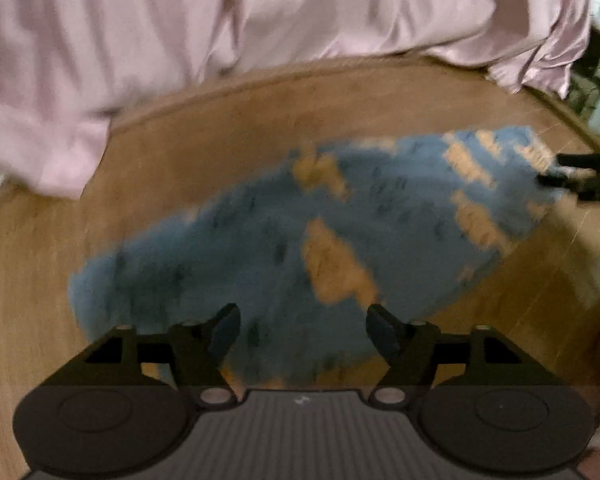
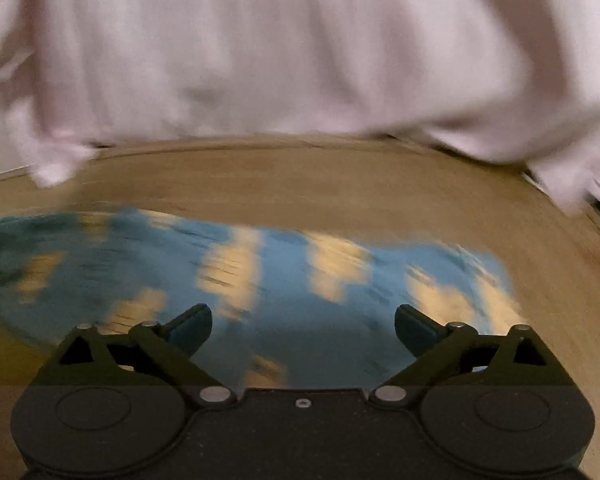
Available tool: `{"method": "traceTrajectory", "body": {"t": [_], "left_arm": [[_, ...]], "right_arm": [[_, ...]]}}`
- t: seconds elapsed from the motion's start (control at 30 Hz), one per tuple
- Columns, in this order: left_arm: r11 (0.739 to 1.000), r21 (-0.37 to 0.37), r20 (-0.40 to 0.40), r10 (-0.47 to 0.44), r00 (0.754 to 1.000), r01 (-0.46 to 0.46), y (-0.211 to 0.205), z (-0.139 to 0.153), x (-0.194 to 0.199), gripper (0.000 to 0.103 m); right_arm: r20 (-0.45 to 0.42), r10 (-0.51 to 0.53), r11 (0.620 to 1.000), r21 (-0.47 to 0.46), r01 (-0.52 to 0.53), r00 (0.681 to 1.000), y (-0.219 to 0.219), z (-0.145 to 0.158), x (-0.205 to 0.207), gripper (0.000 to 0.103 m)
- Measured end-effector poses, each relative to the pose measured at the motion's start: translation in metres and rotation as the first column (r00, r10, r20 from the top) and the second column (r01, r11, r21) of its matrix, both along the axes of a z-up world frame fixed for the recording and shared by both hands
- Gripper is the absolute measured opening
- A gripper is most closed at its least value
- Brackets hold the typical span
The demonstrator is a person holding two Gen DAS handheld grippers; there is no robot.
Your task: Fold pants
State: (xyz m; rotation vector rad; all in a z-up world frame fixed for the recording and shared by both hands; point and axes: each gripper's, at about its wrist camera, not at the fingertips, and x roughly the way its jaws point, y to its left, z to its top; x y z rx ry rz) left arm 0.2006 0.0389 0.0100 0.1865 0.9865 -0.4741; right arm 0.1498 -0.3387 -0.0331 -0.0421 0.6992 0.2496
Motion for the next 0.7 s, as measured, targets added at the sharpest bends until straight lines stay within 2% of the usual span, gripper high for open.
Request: {"method": "traceTrajectory", "body": {"t": [0.1, 0.2, 0.27, 0.33, 0.4, 0.43, 0.53, 0.6, 0.63, 0.67, 0.7], "left_arm": [[0.998, 0.053, 0.008, 0.013, 1.000, -0.013, -0.016, 0.021, 0.046, 0.081], [0.991, 0.134, 0.023, 0.013, 1.000, -0.016, -0.028, 0.032, 0.089, 0.081], [0.992, 0.128, 0.018, -0.014, 1.000, 0.011, -0.035, 0.034, 0.111, 0.081], [0.995, 0.089, -0.004, -0.040, 0.999, 0.040, -0.038, 0.024, 0.132, 0.080], [0.997, 0.053, -0.057, -0.053, 0.997, 0.056, -0.040, 0.002, 0.150, 0.070], [0.997, 0.040, -0.083, -0.063, 0.995, 0.066, -0.042, -0.009, 0.159, 0.059], [0.995, 0.017, -0.112, -0.093, 0.989, 0.096, -0.047, -0.033, 0.176, 0.051], [0.993, -0.013, -0.139, -0.122, 0.983, 0.121, -0.048, -0.042, 0.183, 0.040], [0.990, -0.025, -0.152, -0.144, 0.978, 0.141, -0.050, -0.046, 0.185, 0.027], [0.986, -0.032, -0.157, -0.164, 0.974, 0.161, -0.053, -0.048, 0.186, 0.012], [0.984, -0.029, -0.149, -0.180, 0.972, 0.178, -0.055, -0.048, 0.185, 0.008]], "right_arm": [[-0.011, 0.177, 0.984, 0.018, -0.177, 0.984, 0.041, -0.003, 0.020, 0.095], [-0.017, 0.253, 0.967, 0.019, -0.252, 0.967, 0.080, -0.008, 0.048, 0.089], [-0.037, 0.275, 0.961, 0.045, -0.273, 0.961, 0.098, -0.010, 0.069, 0.085], [-0.076, 0.307, 0.951, 0.069, -0.302, 0.949, 0.114, -0.016, 0.089, 0.076], [-0.120, 0.337, 0.942, 0.052, -0.333, 0.934, 0.129, -0.022, 0.099, 0.062], [-0.132, 0.342, 0.940, 0.029, -0.341, 0.930, 0.135, -0.027, 0.100, 0.061], [-0.120, 0.310, 0.949, -0.013, -0.314, 0.943, 0.139, -0.031, 0.100, 0.059], [-0.112, 0.285, 0.957, -0.022, -0.289, 0.952, 0.141, -0.034, 0.097, 0.055], [-0.104, 0.276, 0.959, -0.035, -0.281, 0.956, 0.142, -0.034, 0.095, 0.052], [-0.098, 0.274, 0.959, -0.043, -0.280, 0.957, 0.144, -0.034, 0.091, 0.042], [-0.094, 0.277, 0.958, -0.045, -0.282, 0.956, 0.145, -0.034, 0.088, 0.026]]}}
